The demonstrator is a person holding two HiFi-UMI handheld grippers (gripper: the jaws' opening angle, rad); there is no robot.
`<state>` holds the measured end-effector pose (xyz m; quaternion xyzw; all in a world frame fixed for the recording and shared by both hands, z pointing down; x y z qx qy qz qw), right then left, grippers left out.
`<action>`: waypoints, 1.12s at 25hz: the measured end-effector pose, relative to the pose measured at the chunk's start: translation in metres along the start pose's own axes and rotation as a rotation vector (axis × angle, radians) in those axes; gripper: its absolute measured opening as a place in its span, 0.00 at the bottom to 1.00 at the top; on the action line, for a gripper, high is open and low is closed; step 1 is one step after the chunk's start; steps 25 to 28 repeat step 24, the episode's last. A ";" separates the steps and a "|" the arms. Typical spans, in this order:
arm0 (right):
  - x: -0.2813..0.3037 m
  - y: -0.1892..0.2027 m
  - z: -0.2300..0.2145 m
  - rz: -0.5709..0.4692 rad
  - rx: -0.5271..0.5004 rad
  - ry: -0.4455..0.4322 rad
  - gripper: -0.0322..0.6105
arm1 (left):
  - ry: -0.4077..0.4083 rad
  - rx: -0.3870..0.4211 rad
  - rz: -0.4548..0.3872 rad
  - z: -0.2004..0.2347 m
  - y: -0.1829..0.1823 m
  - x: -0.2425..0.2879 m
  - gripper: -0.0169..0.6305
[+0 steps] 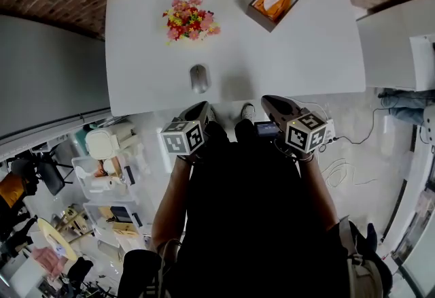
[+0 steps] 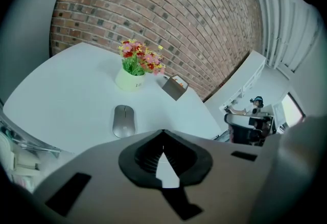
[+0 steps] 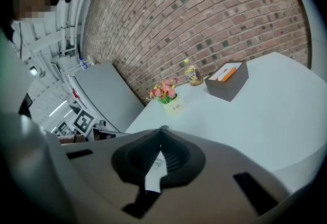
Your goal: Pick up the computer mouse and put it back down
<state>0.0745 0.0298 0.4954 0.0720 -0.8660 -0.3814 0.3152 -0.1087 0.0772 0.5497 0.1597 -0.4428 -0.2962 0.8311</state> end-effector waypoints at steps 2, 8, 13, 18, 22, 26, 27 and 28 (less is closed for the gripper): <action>-0.001 -0.003 0.000 -0.011 0.007 0.003 0.08 | 0.013 0.003 0.003 -0.002 0.002 -0.001 0.05; -0.005 -0.005 -0.001 -0.019 -0.002 0.016 0.07 | 0.032 0.012 0.009 -0.006 0.005 0.000 0.05; -0.005 -0.002 0.000 -0.016 -0.006 0.018 0.07 | 0.033 0.012 0.013 -0.005 0.006 0.000 0.05; -0.007 0.002 0.000 -0.007 -0.009 0.002 0.07 | 0.036 0.004 0.017 -0.006 0.007 0.000 0.05; -0.009 0.001 -0.001 -0.007 -0.012 -0.003 0.07 | 0.044 0.001 0.022 -0.009 0.007 0.001 0.05; -0.010 0.001 -0.002 -0.006 -0.014 -0.005 0.07 | 0.051 0.002 0.023 -0.012 0.007 0.002 0.05; -0.010 0.001 -0.002 -0.006 -0.014 -0.005 0.07 | 0.051 0.002 0.023 -0.012 0.007 0.002 0.05; -0.010 0.001 -0.002 -0.006 -0.014 -0.005 0.07 | 0.051 0.002 0.023 -0.012 0.007 0.002 0.05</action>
Point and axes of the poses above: the fingertips, and each gripper's own axes: x forward along the fingers, z to its left, y out of its underside, the point moved 2 cm from there along -x, backward along the fingers, and after that the axes turned 2 degrees about -x, right-handed, at the moved point
